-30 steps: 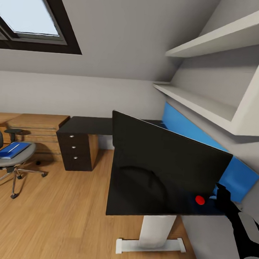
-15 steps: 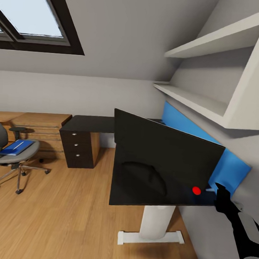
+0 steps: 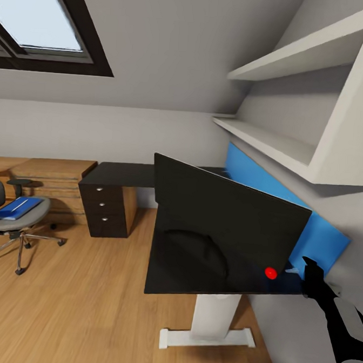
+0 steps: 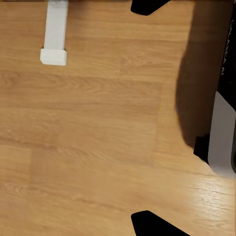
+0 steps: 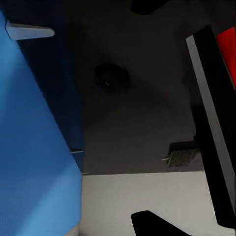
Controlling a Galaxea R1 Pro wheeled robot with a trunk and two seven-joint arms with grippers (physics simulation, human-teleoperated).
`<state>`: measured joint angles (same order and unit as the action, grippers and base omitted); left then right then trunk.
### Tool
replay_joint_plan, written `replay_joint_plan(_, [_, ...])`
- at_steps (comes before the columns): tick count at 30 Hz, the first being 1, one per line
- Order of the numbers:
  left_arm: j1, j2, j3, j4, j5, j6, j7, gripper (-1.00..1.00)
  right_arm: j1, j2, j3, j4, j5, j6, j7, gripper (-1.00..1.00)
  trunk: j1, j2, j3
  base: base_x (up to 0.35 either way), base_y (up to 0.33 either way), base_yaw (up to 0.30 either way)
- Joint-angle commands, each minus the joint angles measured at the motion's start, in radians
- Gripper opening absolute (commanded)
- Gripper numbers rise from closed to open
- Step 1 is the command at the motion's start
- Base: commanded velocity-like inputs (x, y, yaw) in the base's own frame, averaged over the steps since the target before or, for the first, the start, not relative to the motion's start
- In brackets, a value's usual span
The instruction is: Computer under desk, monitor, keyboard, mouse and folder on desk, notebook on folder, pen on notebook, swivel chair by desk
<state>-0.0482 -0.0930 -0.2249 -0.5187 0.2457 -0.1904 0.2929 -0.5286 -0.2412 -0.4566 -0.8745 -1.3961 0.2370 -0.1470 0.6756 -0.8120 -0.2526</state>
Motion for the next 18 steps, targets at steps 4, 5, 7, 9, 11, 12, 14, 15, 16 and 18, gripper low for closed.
replay_joint_plan(4, [-0.001,0.001,-0.008,0.0,0.01,-0.005,0.008,1.0,-0.001,-0.001,-0.003,-0.001,-0.008,0.004,-0.006,1.0,0.001,-0.001,-0.001,0.104,-0.106,0.0])
replay_joint_plan(5, [-0.001,0.001,-0.008,0.0,0.01,-0.006,0.008,1.0,-0.001,-0.001,-0.003,-0.001,-0.008,0.004,-0.006,1.0,0.001,-0.001,-0.001,0.038,-0.039,0.0])
replay_joint_plan(7, [-0.001,0.001,-0.008,0.0,0.01,-0.007,0.008,1.0,-0.001,-0.001,-0.003,-0.001,-0.008,0.004,-0.006,1.0,0.001,-0.001,-0.001,0.024,-0.021,0.0])
replay_joint_plan(9, [-0.001,0.002,-0.008,0.0,0.01,-0.007,0.008,1.0,-0.001,-0.002,-0.003,-0.001,-0.008,0.004,-0.006,1.0,0.001,-0.001,-0.001,0.109,-0.011,0.0])
replay_joint_plan(11, [-0.001,0.002,-0.008,0.0,0.01,-0.006,0.008,1.0,-0.001,-0.002,-0.004,-0.001,-0.007,0.004,-0.006,1.0,0.001,-0.001,-0.001,0.203,-0.037,0.0])
replay_joint_plan(12, [-0.001,0.002,-0.008,0.0,0.01,-0.006,0.008,1.0,-0.001,-0.002,-0.004,-0.001,-0.007,0.004,-0.006,1.0,0.001,-0.001,-0.001,0.147,-0.029,0.0])
replay_joint_plan(14, [-0.001,0.001,-0.008,0.0,0.01,-0.006,0.008,1.0,-0.001,-0.001,-0.002,-0.001,-0.007,0.004,-0.006,1.0,0.001,-0.001,-0.001,0.062,-0.012,0.0])
replay_joint_plan(15, [-0.001,0.001,-0.008,0.0,0.01,-0.006,0.008,1.0,-0.001,-0.001,-0.001,-0.001,-0.007,0.004,-0.006,1.0,0.001,-0.001,-0.001,0.038,-0.008,0.0])
replay_joint_plan(16, [-0.001,0.001,-0.008,0.0,0.01,-0.006,0.008,1.0,-0.001,-0.001,0.0,-0.001,-0.006,0.004,-0.006,1.0,0.001,-0.001,-0.001,0.025,-0.005,0.0])
replay_joint_plan(18, [-0.001,0.001,-0.008,0.0,0.01,-0.006,0.008,1.0,-0.001,-0.001,0.001,-0.001,-0.006,0.006,-0.006,1.0,0.001,-0.001,-0.001,0.018,-0.004,0.0])
